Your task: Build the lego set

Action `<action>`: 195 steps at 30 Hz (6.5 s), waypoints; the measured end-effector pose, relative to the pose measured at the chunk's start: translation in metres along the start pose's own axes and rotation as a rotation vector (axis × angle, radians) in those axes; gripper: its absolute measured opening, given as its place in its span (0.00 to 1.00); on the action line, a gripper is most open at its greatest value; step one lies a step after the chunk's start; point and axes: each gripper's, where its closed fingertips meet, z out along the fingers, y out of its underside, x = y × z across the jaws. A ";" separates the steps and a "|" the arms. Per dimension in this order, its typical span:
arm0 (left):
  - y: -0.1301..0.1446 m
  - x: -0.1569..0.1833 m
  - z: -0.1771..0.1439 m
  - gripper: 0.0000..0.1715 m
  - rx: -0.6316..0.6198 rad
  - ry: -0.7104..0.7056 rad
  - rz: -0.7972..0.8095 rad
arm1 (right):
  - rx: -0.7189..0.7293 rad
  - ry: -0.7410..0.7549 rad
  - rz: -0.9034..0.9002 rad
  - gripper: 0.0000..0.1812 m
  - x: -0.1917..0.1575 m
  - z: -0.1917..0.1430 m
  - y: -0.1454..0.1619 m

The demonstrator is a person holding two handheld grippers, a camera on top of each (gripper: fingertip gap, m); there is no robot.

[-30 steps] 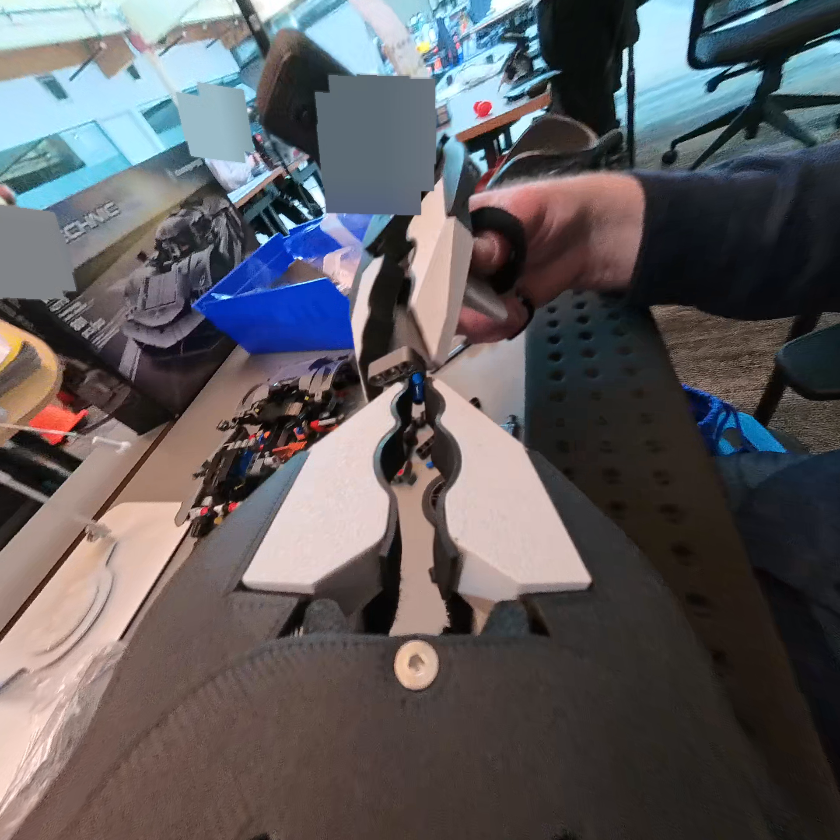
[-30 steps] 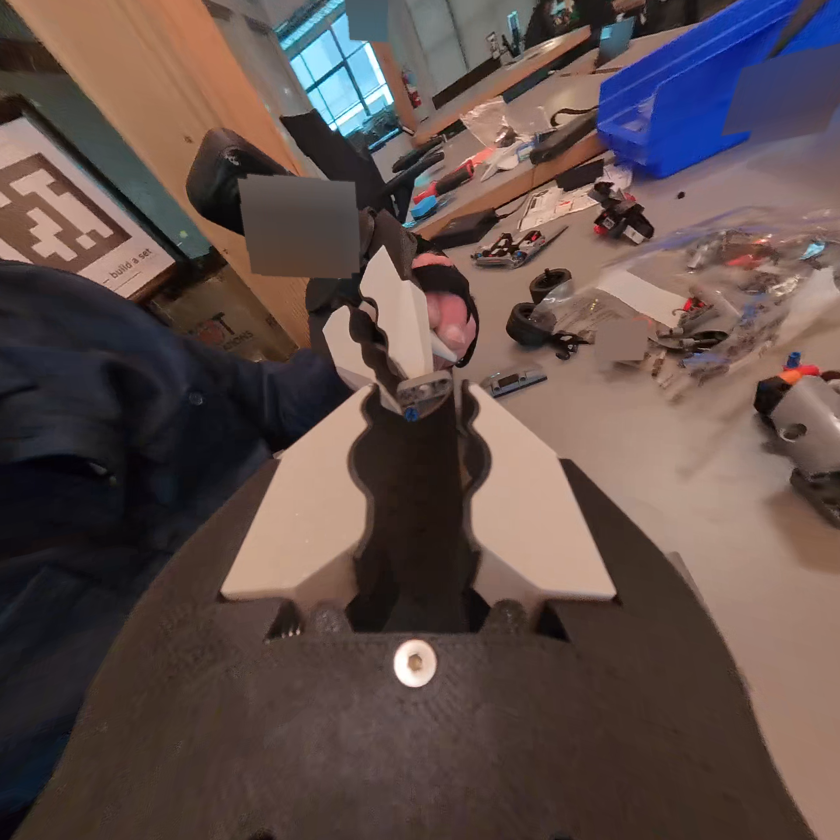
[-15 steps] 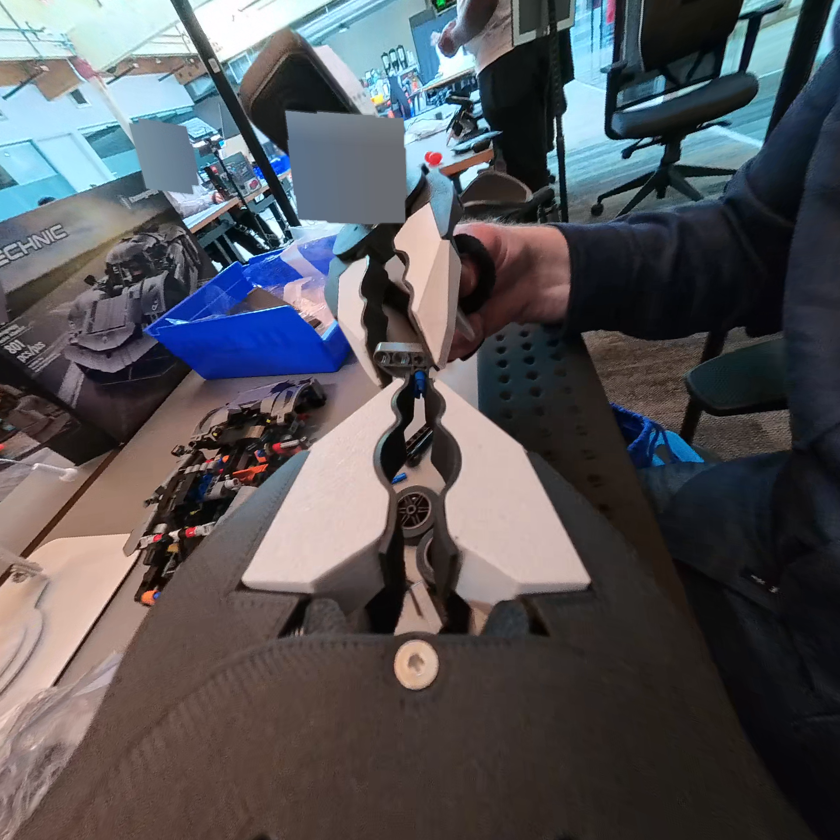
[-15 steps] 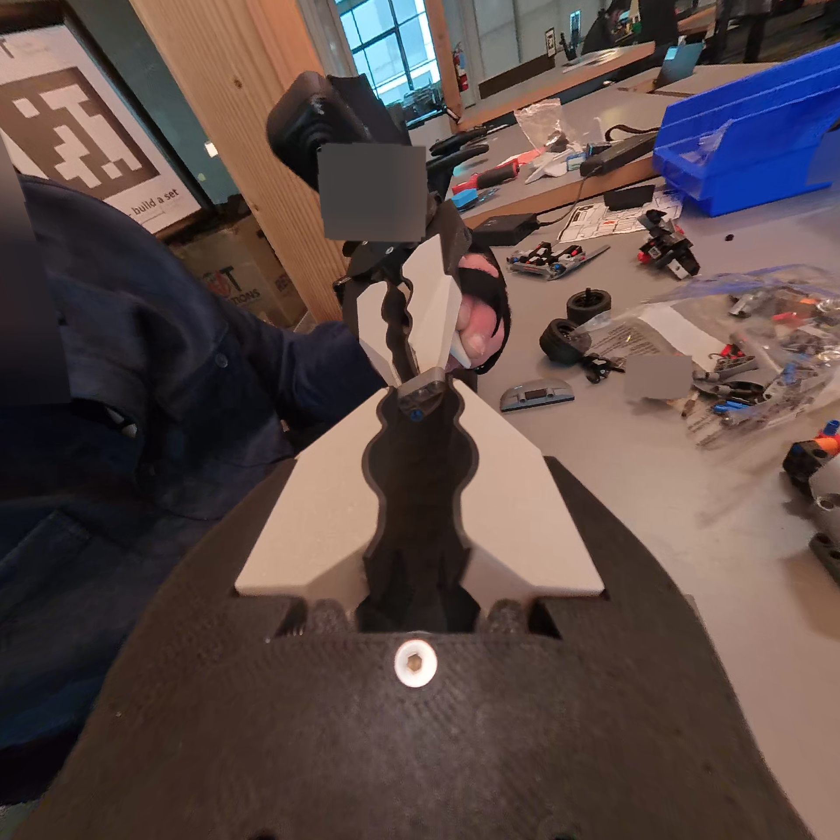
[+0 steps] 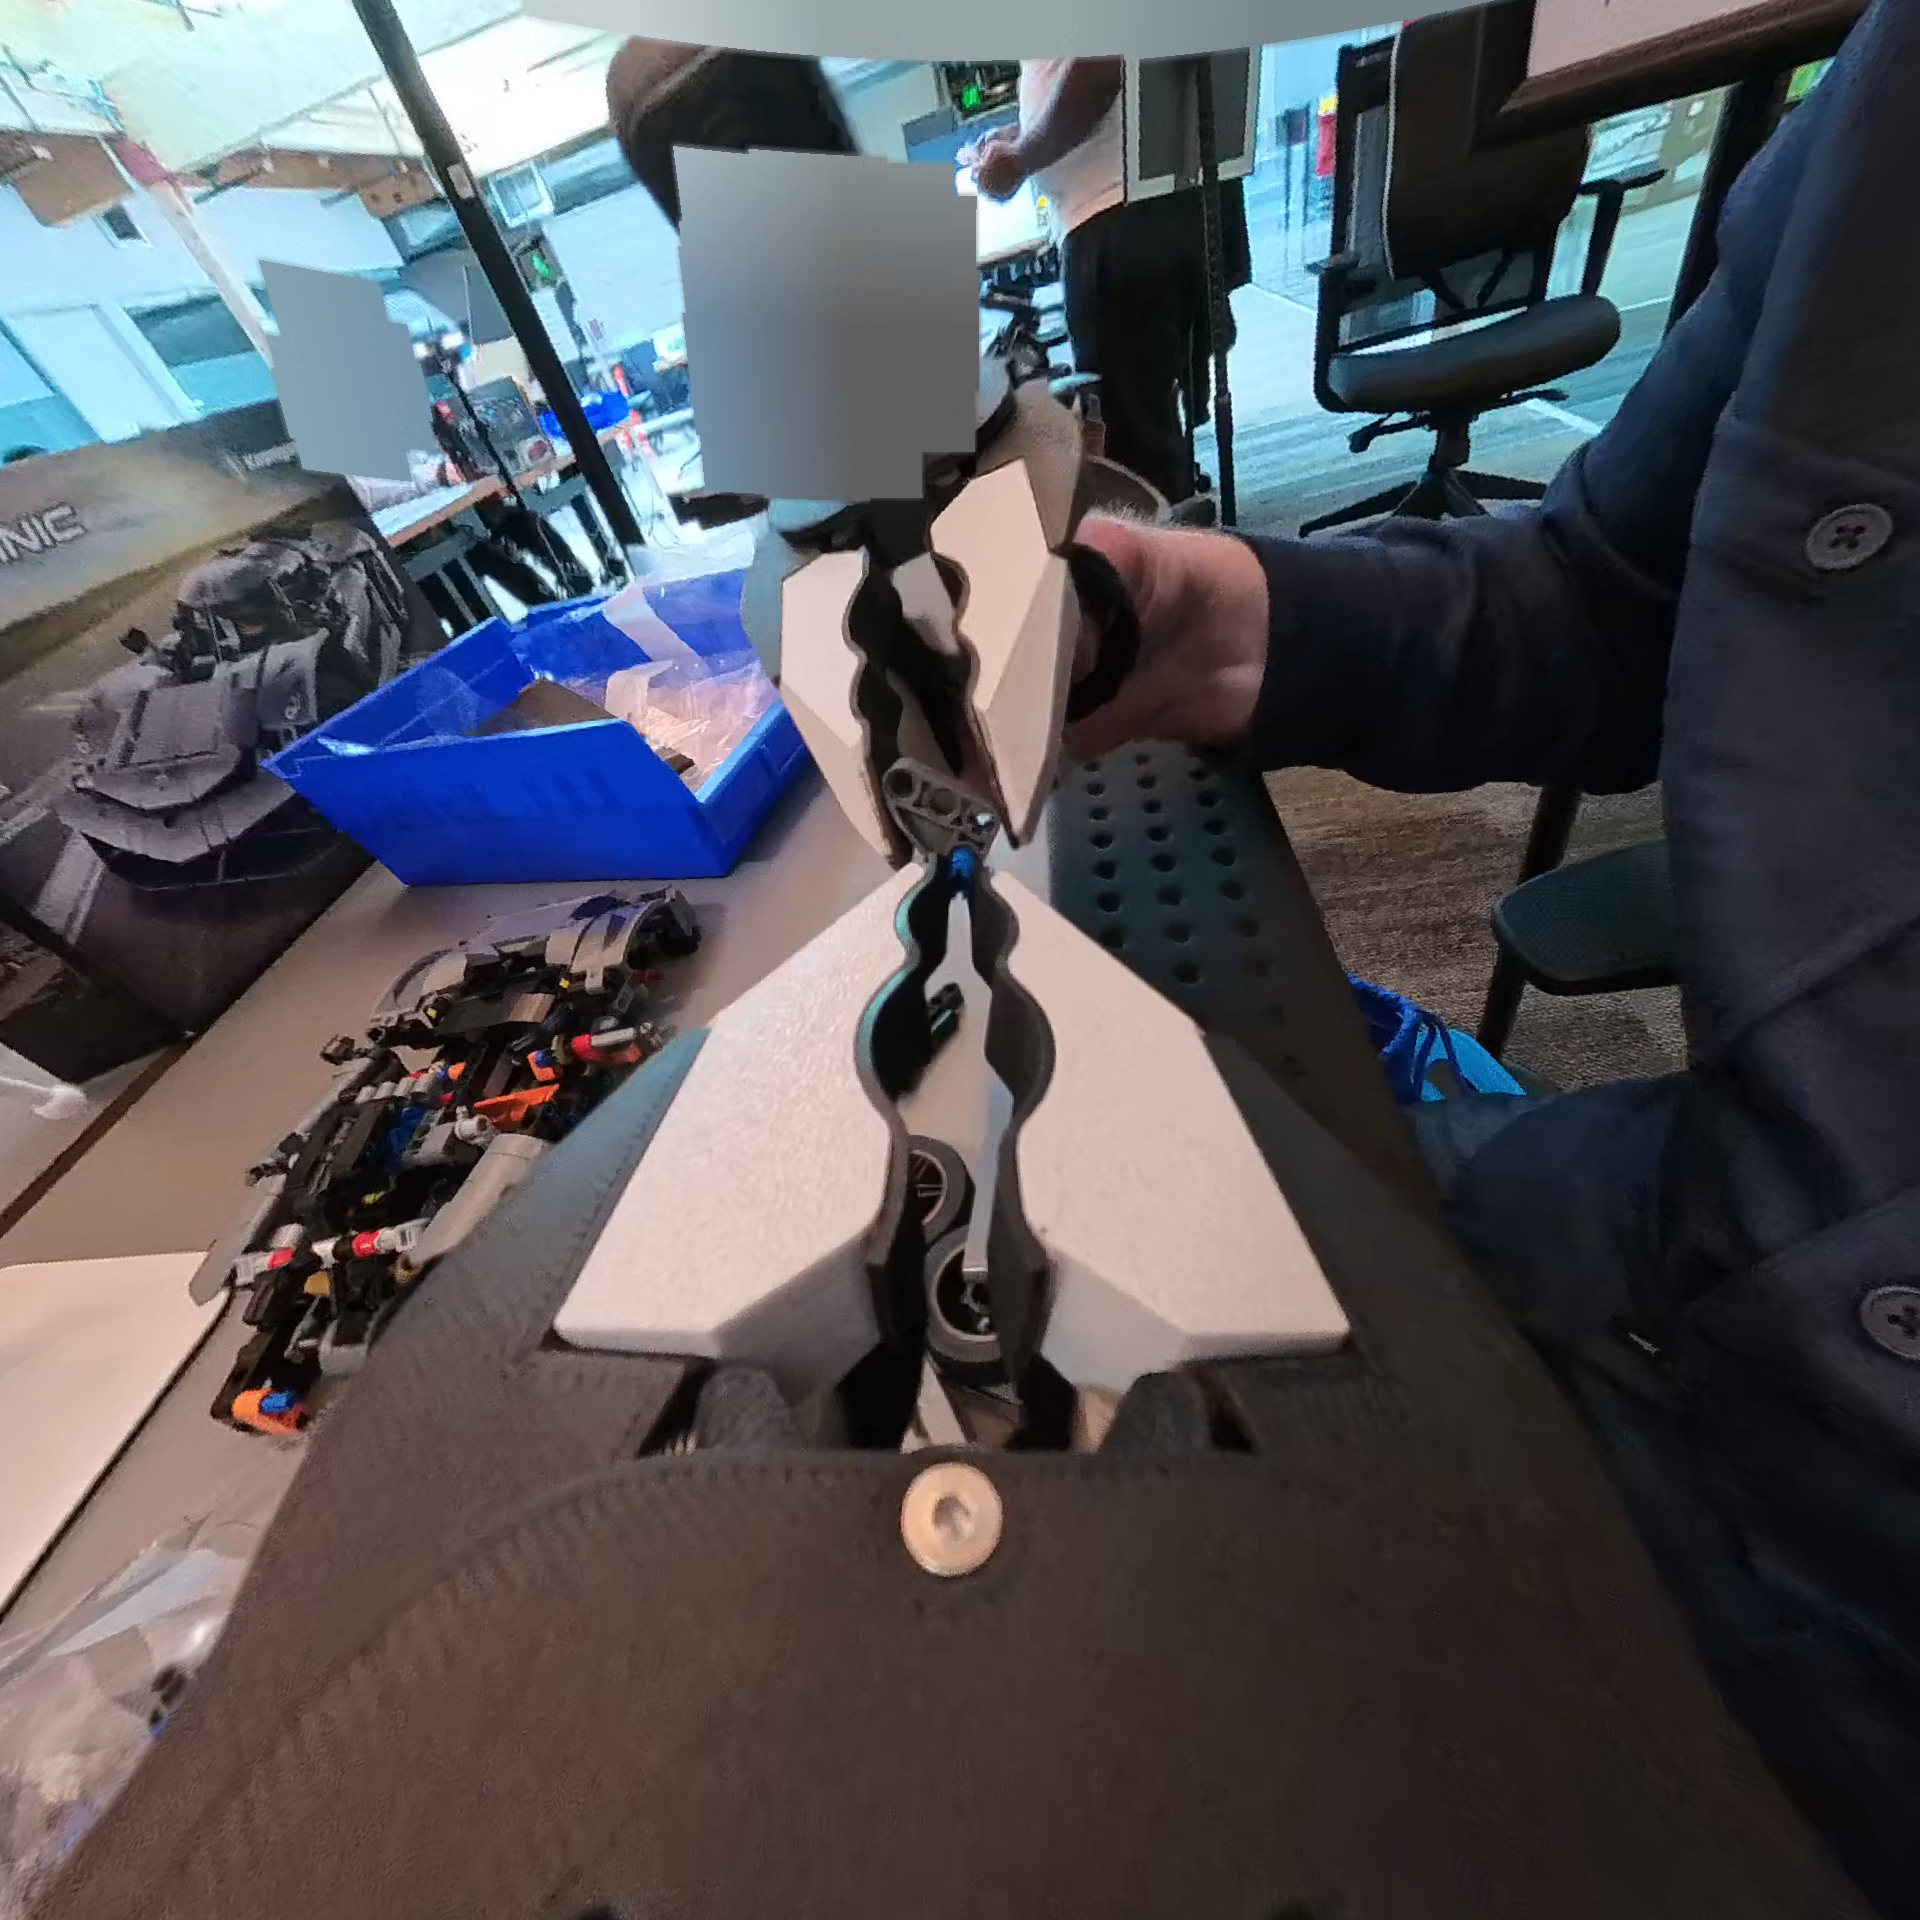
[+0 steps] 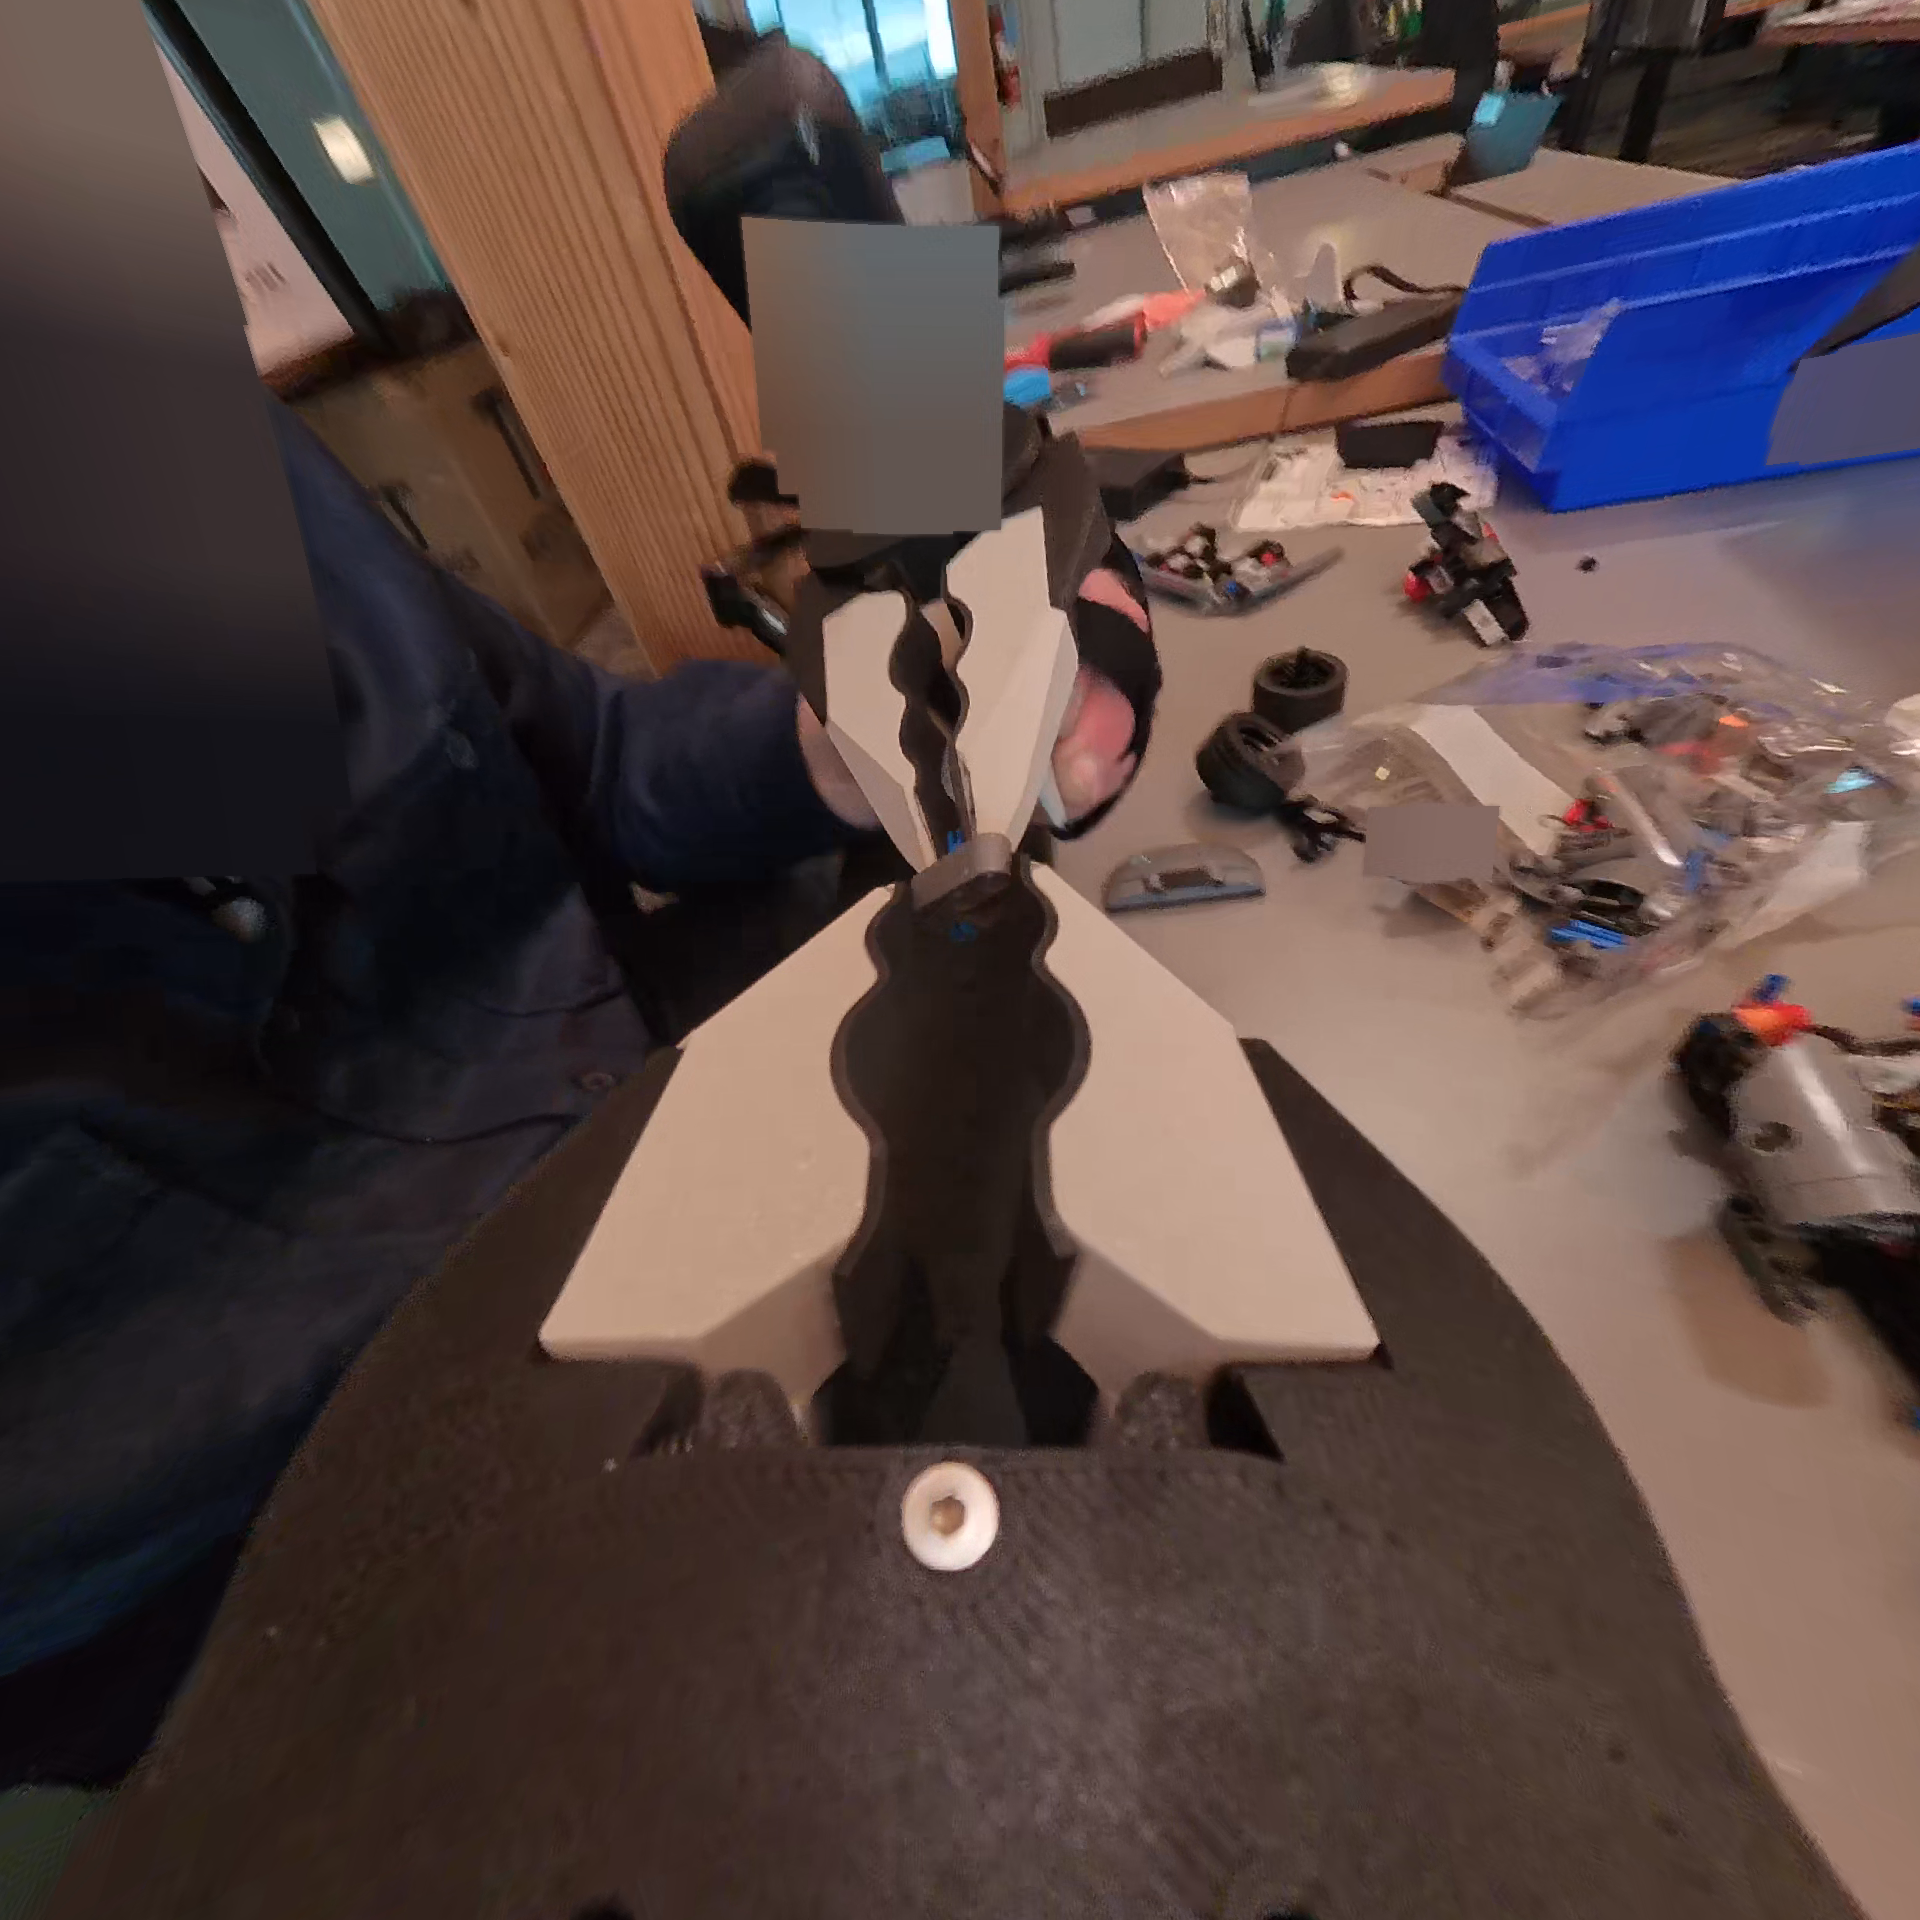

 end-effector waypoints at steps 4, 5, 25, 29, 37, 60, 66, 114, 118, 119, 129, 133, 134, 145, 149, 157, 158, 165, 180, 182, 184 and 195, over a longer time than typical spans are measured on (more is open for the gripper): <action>-0.007 -0.003 -0.007 0.01 0.032 -0.032 0.050 | 0.181 -0.096 0.152 0.13 -0.002 -0.003 -0.018; -0.006 -0.002 -0.006 0.01 0.026 -0.036 0.069 | 0.168 -0.097 0.153 0.12 -0.003 -0.001 -0.016; -0.010 -0.004 -0.006 0.01 0.006 -0.128 0.209 | 0.260 -0.176 0.303 0.08 -0.001 0.007 -0.018; -0.010 -0.006 -0.006 0.01 0.001 -0.145 0.211 | 0.236 -0.145 0.254 0.07 -0.002 0.007 -0.018; -0.015 -0.001 -0.006 0.01 0.037 -0.098 0.132 | 0.081 0.025 0.036 0.07 -0.008 0.005 -0.015; 0.003 -0.106 -0.128 0.01 0.119 -0.679 -0.105 | -0.626 0.447 -0.285 0.20 0.174 0.104 0.034; 0.012 -0.105 -0.118 0.01 0.106 -0.616 -0.178 | -0.394 0.371 -0.322 0.14 0.142 0.081 -0.011; 0.024 -0.115 -0.131 0.07 0.238 -0.545 -0.466 | -0.891 0.228 -0.339 0.12 0.106 0.022 0.077; 0.023 -0.113 -0.126 0.07 0.231 -0.524 -0.463 | -0.975 0.121 -0.248 0.21 0.081 -0.001 0.117; 0.024 -0.112 -0.124 0.07 0.226 -0.520 -0.464 | -0.963 0.105 -0.240 0.23 0.078 -0.002 0.120; 0.031 -0.108 -0.112 0.07 0.169 -0.476 -0.466 | -0.864 0.066 -0.219 0.20 0.080 0.011 0.116; 0.040 -0.096 -0.088 0.09 0.071 -0.396 -0.456 | -0.769 0.102 -0.299 0.00 0.078 0.011 0.096; 0.045 -0.093 -0.081 0.09 0.025 -0.386 -0.443 | -0.776 0.119 -0.299 0.00 0.079 0.010 0.095; 0.058 -0.081 -0.060 0.08 -0.089 -0.328 -0.414 | -0.917 0.214 -0.234 0.22 0.103 0.011 0.116; 0.065 -0.078 -0.055 0.08 -0.133 -0.318 -0.399 | -0.932 0.214 -0.231 0.23 0.109 0.009 0.124; 0.065 -0.074 -0.048 0.08 -0.152 -0.296 -0.382 | -0.693 0.279 -0.201 0.23 0.115 0.011 0.085; 0.065 -0.073 -0.046 0.08 -0.149 -0.285 -0.394 | -0.624 0.290 -0.228 0.23 0.113 0.013 0.071; 0.048 -0.064 -0.025 0.21 -0.010 -0.136 -0.591 | -0.583 0.559 -0.737 0.22 0.090 0.032 0.017; 0.025 -0.061 -0.030 0.07 0.126 -0.071 -0.595 | -0.315 0.484 -0.403 0.23 0.071 0.023 -0.013; 0.017 -0.058 -0.029 0.07 0.146 -0.049 -0.563 | -0.250 0.369 -0.290 0.19 0.065 0.025 -0.009; 0.018 -0.052 -0.024 0.07 0.128 -0.018 -0.554 | -0.207 0.288 -0.215 0.14 0.061 0.030 -0.004; 0.013 -0.056 -0.027 0.09 0.141 -0.091 -0.474 | -0.140 0.320 -0.179 0.09 0.061 0.030 -0.005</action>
